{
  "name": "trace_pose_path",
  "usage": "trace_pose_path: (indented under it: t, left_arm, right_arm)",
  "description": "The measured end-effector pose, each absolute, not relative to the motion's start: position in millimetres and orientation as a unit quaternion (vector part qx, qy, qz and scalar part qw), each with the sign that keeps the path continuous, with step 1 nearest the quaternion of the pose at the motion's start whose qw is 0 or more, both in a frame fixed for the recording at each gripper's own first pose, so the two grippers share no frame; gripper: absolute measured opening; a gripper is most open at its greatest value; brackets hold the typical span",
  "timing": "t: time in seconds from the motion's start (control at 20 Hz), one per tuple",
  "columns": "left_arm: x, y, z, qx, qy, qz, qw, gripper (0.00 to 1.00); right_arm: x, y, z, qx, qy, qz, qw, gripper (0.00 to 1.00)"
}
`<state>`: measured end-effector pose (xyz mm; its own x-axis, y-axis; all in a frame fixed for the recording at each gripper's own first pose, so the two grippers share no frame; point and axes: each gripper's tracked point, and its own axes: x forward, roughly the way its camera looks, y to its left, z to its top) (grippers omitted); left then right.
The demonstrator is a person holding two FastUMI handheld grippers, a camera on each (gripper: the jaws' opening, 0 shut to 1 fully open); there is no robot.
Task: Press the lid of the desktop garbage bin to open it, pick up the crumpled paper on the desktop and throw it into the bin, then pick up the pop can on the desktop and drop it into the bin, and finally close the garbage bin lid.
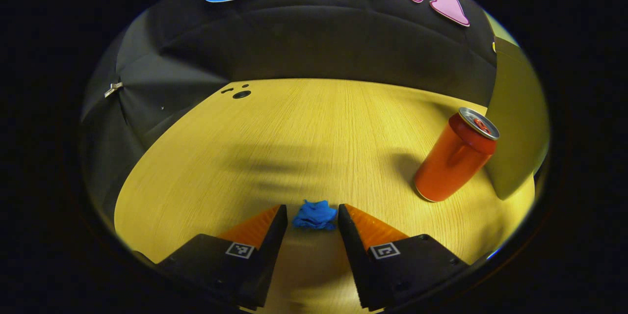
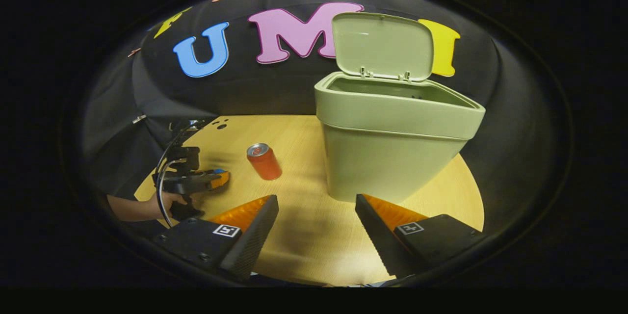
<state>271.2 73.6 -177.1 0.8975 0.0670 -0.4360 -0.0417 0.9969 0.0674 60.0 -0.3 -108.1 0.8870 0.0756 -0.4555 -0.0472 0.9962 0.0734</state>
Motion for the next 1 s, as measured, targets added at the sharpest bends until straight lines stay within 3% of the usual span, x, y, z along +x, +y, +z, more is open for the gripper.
trace_pose_path:
  t: [0.05, 0.2, 0.3, 0.4, 0.75, 0.8, 1.0]
  left_arm:
    - [270.8, 72.2, -178.0, 0.028, 0.224, 0.026, 0.974, 0.68]
    - [271.2, 69.1, -176.6, 0.027, 0.222, 0.02, 0.975, 0.47]
    - [270.8, 69.9, -176.6, 0.031, 0.22, 0.017, 0.975, 0.46]
    - [270.2, 70.3, -174.9, 0.028, 0.22, 0.013, 0.975, 0.38]
    - [253.3, 60.9, -140.6, 0.019, 0.197, -0.014, 0.98, 0.31]
    - [249.6, 59.2, -128.4, 0.021, 0.188, -0.018, 0.982, 0.35]
    - [231.7, 42.9, -72.1, 0.033, 0.152, -0.052, 0.986, 0.31]
  right_arm:
    - [59.1, -0.4, -110.1, 0.032, 0.239, 0.032, 0.97, 0.99]
    - [58.4, -2.4, -111.5, 0.033, 0.239, 0.033, 0.97, 0.99]
    - [57.7, -2.9, -111.8, 0.031, 0.239, 0.034, 0.97, 0.99]
    - [56.3, -1.7, -112.3, 0.03, 0.239, 0.036, 0.97, 0.99]
    - [53.1, 1.2, -115.1, 0.032, 0.239, 0.039, 0.97, 0.99]
    - [52.6, 2.5, -114.7, 0.034, 0.239, 0.039, 0.97, 0.99]
    - [54.0, 4.5, -112.5, 0.04, 0.232, 0.039, 0.971, 0.99]
